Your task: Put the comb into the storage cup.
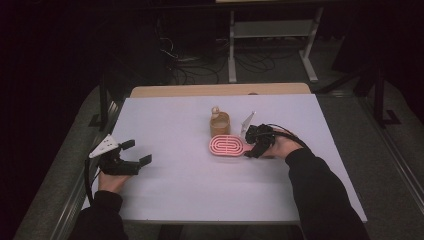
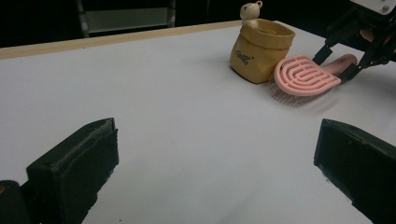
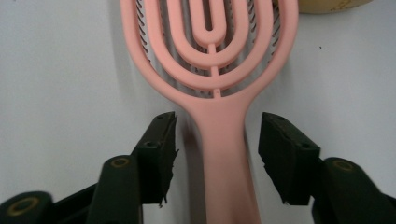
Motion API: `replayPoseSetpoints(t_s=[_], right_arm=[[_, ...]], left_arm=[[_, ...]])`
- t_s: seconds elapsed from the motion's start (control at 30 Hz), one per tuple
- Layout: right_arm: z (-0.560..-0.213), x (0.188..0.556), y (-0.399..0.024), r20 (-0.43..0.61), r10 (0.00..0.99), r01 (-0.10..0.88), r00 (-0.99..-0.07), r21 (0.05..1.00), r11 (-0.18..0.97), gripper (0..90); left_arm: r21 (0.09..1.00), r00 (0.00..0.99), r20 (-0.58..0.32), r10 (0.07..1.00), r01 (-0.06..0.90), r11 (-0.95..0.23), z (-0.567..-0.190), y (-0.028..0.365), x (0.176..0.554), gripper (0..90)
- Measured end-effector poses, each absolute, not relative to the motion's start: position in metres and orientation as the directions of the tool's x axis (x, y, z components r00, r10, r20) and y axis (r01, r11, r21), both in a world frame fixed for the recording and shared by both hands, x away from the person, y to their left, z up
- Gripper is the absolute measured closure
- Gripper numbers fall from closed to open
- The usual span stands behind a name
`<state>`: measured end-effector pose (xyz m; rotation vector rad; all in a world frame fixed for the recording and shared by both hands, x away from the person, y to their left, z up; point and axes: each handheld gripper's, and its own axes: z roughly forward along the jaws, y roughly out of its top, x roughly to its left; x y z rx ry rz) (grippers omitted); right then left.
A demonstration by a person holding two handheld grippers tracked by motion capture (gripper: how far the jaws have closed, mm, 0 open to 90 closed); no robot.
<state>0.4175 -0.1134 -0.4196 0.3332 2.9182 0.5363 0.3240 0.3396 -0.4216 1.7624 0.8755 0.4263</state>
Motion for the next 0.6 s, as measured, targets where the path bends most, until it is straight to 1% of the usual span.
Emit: replayPoseSetpoints(t_s=[0.23,0.43,0.6], right_arm=[[-0.422,0.4175,-0.1099,-0.124,0.236,0.18,-0.964,0.348,0.92,62.2],[-0.4216,0.4156,-0.1097,-0.136,0.21,0.153,-0.968,0.341,0.927,65.8],[-0.4208,0.4141,-0.1102,-0.119,0.21,0.158,-0.971,0.342,0.926,66.8]], left_arm=[[0.922,0.666,-0.128,0.735,0.353,-0.159,-0.4217,0.3398,0.3241,0.0],[0.922,0.666,-0.129,0.735,0.353,-0.159,-0.4218,0.3398,0.3241,0.0],[0.922,0.667,-0.128,0.734,0.354,-0.16,-0.4219,0.3395,0.3241,0.0]])
